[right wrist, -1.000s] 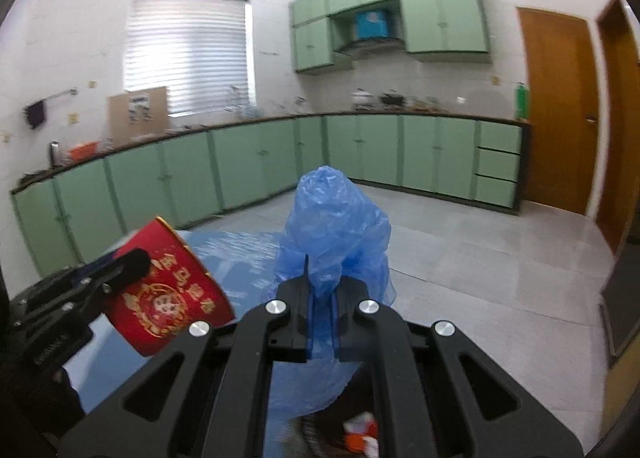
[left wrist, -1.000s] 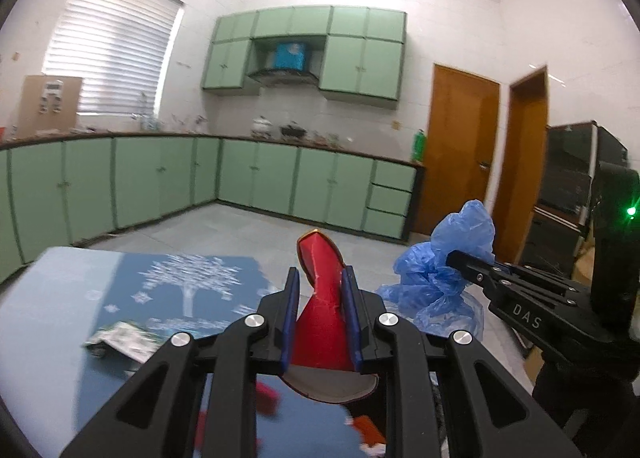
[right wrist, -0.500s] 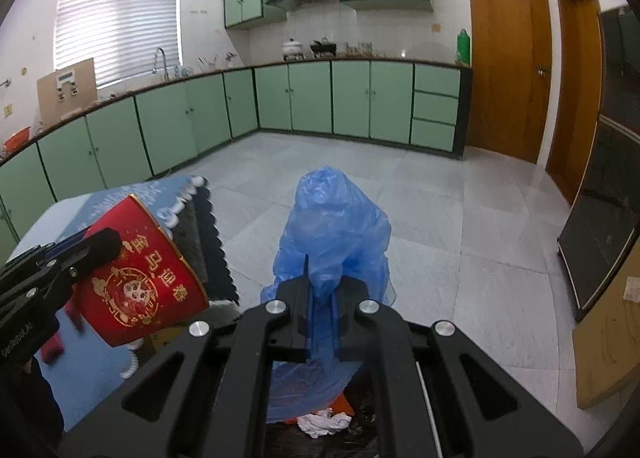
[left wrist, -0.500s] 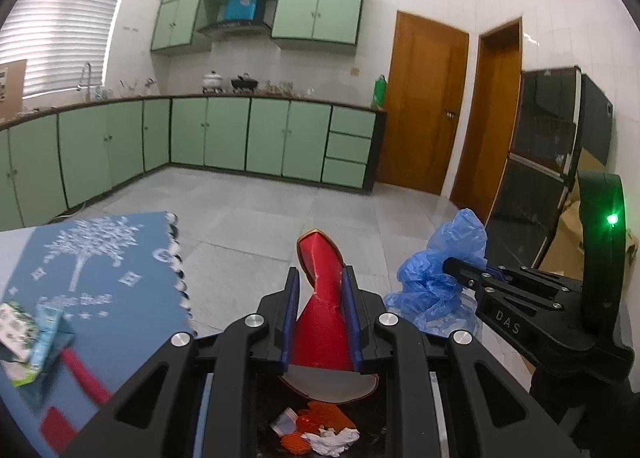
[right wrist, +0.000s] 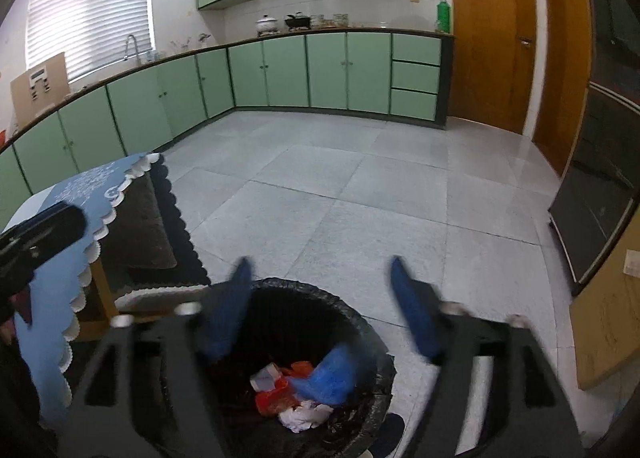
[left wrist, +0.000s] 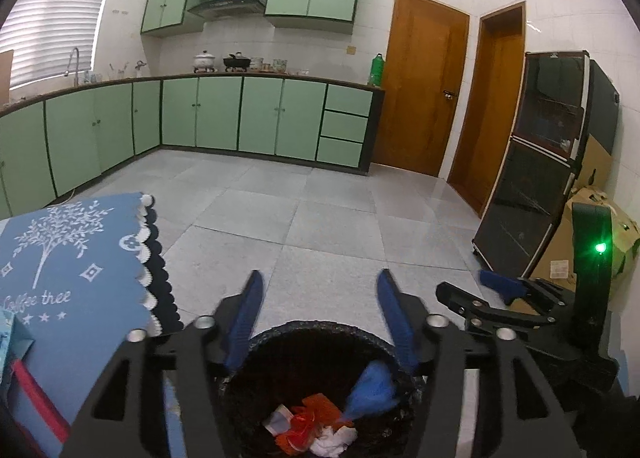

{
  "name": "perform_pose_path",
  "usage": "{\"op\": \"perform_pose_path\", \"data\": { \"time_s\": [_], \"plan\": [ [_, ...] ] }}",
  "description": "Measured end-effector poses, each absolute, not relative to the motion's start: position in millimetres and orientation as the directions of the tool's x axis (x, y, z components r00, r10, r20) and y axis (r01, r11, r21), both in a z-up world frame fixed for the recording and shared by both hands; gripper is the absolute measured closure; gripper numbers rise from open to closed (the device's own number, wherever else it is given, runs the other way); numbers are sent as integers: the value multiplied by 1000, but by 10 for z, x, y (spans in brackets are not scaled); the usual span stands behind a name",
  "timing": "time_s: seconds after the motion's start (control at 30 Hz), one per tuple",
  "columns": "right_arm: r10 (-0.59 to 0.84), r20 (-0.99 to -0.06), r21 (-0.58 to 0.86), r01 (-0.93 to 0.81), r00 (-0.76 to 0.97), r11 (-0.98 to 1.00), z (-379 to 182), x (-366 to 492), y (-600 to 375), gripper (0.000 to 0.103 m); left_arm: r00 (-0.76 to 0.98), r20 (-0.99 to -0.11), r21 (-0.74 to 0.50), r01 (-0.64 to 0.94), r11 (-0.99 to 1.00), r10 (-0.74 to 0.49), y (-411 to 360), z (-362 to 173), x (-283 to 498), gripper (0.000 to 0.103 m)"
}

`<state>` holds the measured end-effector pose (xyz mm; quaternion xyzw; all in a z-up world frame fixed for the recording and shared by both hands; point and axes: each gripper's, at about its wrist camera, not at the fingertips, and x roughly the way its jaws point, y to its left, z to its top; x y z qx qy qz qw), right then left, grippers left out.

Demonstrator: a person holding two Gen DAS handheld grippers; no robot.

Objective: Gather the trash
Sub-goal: 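Move both open tools back over the table toward the red scouring pads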

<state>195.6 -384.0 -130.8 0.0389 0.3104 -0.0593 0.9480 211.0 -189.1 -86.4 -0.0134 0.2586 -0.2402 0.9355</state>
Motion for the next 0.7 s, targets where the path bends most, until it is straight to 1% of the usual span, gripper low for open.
{"op": "perform_pose_path", "data": {
  "time_s": [0.03,0.07,0.1,0.17,0.23,0.37,0.5,0.7],
  "plan": [
    [-93,-588,40,144,803,989,-1285,1952,-3841,14,757,-472,-154,434,887,-453,-1830,-834,2093,36],
    [-94,-583,44,147,807,988,-1258,1939,-3828,11,761,-469,-154,430,889,-449,-1798,-811,2085,32],
    [-93,-580,49,149,810,988,-1237,1929,-3820,9,766,-464,-151,426,892,-445,-1759,-783,2069,30],
    [-80,-581,74,150,810,986,-1178,1898,-3772,7,780,-452,-142,416,898,-433,-1645,-713,2012,21],
    [-60,-573,107,147,817,983,-1113,1848,-3731,7,794,-445,-137,396,908,-414,-1515,-642,1954,18],
    [-23,-534,154,124,845,980,-931,1709,-3534,6,817,-438,-142,348,927,-374,-1205,-535,1826,14],
    [13,-502,163,79,865,984,-788,1601,-3251,6,838,-438,-132,298,945,-325,-895,-475,1685,14],
    [57,-474,134,8,879,991,-641,1493,-2808,6,859,-455,-122,201,972,-235,-409,-490,1486,13]
  ]
}}
